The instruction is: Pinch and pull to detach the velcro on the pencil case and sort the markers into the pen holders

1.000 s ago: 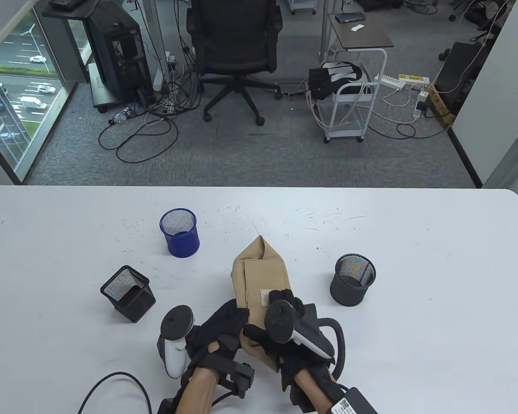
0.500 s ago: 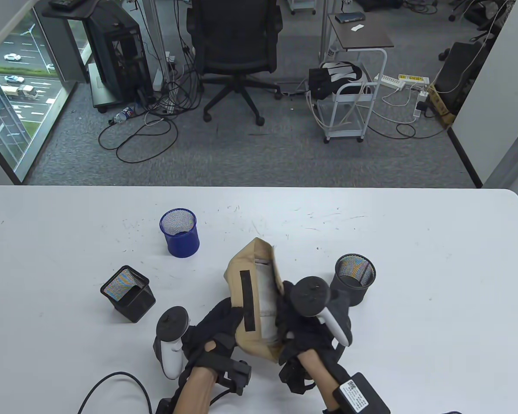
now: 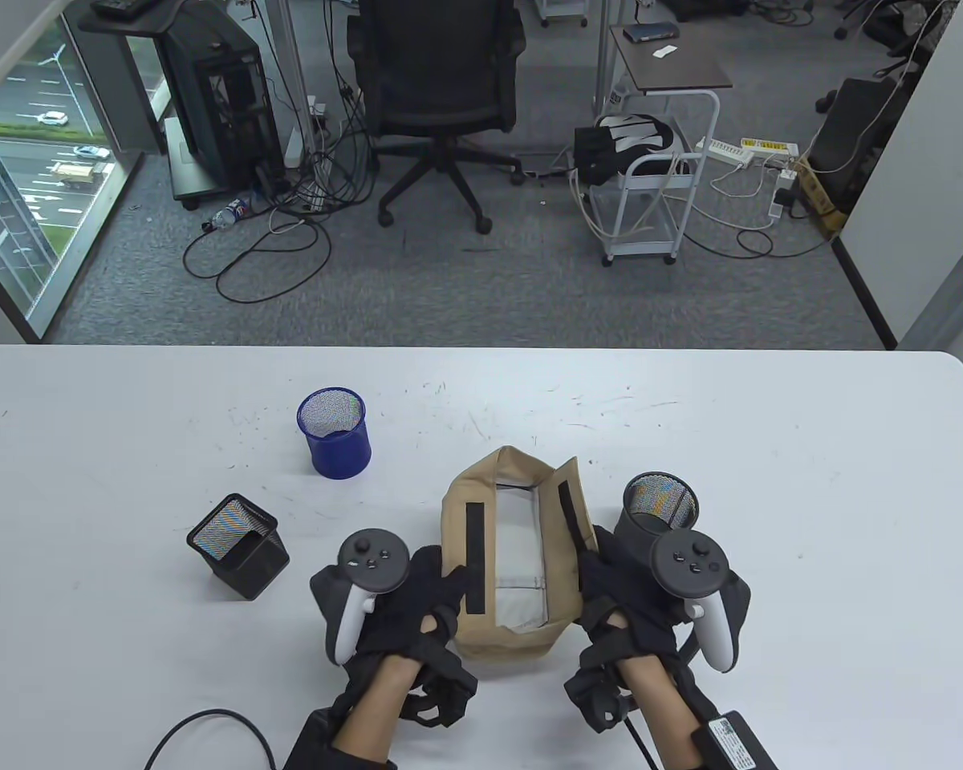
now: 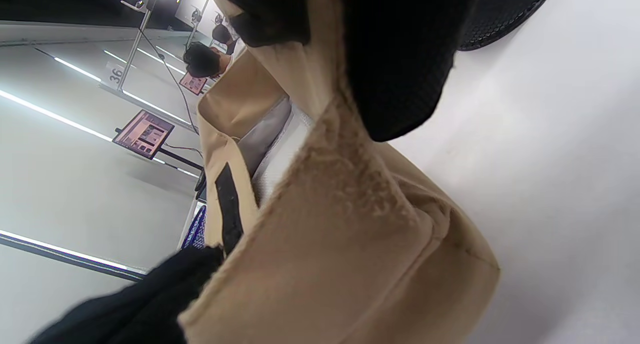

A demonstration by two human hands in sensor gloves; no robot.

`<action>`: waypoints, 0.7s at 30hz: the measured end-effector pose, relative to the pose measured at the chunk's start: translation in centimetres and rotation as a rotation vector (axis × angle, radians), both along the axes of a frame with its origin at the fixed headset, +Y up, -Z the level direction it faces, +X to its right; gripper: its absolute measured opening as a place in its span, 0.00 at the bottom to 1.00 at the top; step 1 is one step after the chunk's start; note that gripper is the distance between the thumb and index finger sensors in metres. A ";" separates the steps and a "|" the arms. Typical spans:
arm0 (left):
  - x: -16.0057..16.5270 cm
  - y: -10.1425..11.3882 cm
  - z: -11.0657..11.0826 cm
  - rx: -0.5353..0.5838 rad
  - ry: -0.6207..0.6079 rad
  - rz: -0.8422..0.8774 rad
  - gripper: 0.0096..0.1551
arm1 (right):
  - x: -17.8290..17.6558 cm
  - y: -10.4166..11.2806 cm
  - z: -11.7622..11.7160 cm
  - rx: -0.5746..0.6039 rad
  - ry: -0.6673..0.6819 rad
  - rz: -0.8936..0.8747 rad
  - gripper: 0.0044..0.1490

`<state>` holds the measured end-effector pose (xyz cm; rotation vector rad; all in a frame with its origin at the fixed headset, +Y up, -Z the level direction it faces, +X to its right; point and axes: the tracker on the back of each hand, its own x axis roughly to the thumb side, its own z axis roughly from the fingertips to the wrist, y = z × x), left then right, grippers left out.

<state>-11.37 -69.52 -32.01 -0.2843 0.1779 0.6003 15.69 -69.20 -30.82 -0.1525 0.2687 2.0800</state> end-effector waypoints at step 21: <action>-1.5 0.4 -1.8 -0.233 0.030 0.144 0.41 | 0.7 0.0 -0.4 -0.008 0.028 -0.051 0.32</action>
